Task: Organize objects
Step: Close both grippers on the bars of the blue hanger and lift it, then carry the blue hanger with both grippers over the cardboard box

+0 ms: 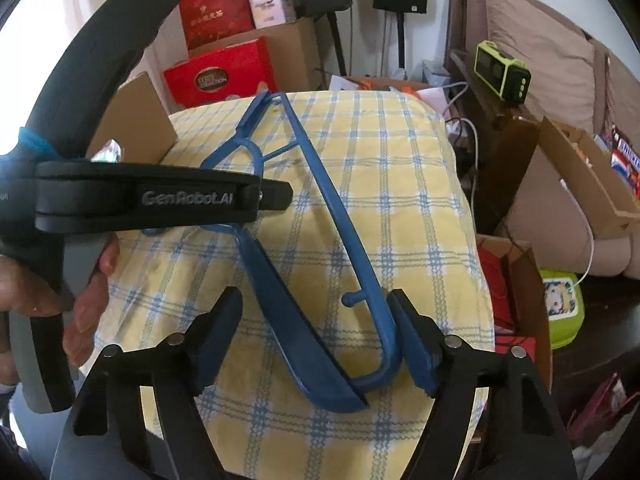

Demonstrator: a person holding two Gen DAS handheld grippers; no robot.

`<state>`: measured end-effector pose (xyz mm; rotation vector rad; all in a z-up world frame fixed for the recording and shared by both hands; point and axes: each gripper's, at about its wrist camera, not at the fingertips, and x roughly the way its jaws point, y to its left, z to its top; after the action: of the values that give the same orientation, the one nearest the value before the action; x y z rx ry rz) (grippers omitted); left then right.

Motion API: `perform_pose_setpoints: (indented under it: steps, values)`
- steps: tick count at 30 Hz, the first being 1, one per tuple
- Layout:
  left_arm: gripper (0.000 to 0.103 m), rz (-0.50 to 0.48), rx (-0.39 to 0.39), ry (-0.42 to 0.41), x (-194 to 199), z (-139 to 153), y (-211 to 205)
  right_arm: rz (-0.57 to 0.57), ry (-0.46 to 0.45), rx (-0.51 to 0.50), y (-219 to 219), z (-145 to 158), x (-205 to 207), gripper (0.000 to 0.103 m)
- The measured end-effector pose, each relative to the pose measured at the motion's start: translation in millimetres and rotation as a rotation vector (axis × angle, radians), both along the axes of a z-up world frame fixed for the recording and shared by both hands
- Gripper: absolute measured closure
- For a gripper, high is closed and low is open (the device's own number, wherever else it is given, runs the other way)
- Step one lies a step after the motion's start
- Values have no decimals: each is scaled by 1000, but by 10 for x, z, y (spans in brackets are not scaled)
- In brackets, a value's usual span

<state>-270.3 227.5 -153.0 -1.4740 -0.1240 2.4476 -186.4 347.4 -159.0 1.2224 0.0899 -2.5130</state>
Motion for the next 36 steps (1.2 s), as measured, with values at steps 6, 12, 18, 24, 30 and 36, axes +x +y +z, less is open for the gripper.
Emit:
perform_pose_setpoints:
  steps: [6, 12, 18, 24, 30, 36]
  values:
    - [92, 15, 9, -2, -30, -11, -22, 10, 5, 5, -41, -5, 2, 36]
    - [95, 13, 33, 18, 55, 113, -45, 40, 16, -26, -110, 68, 108, 43]
    - [96, 16, 45, 66, 154, 443, -48, 35, 70, -55, -128, 310, 201, 45]
    - [96, 21, 45, 142, 284, 883, -111, 46, 128, -93, -167, 652, 294, 45]
    - [95, 58, 67, 184, 409, 1184, -366, 100, 173, -101, -359, 946, 379, 45]
    - [95, 118, 73, 223, 543, 1377, -732, 170, 208, -83, -703, 1135, 442, 45]
